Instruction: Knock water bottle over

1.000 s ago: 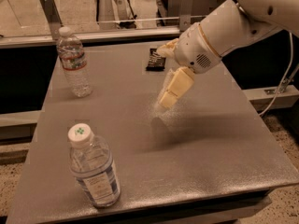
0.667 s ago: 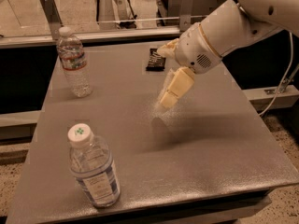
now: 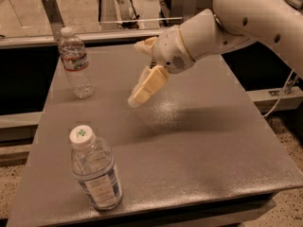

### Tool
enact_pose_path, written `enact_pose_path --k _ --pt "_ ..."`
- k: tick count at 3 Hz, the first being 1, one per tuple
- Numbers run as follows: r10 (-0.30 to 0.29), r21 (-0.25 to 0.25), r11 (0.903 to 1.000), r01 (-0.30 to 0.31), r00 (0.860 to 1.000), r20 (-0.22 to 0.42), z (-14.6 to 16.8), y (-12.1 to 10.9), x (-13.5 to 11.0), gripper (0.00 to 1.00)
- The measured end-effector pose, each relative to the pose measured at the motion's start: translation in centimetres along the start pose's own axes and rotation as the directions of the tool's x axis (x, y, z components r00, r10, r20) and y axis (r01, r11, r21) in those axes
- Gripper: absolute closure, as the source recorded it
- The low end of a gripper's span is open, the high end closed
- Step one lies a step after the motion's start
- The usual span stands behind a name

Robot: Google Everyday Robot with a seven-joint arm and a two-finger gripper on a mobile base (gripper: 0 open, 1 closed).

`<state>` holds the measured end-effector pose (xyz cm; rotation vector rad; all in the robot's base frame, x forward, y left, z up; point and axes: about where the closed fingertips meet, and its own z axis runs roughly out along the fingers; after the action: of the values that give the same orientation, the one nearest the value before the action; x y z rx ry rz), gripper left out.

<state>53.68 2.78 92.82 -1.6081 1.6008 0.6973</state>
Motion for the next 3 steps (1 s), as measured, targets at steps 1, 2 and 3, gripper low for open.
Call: enact_pose_path --k 1,2,3 --pt "-0.009 0.039 0.9992 0.006 0.997 0.082 3.6 -2.6 -1.9 0.0" --pt "-0.003 0.071 0.9974 -0.009 0.986 0.166 6.9 -4.6 -3.4 0.0" --pt "-0.007 0.084 0.9964 -0.015 0.966 0.259 9.8 -6.0 -4.7 0.0"
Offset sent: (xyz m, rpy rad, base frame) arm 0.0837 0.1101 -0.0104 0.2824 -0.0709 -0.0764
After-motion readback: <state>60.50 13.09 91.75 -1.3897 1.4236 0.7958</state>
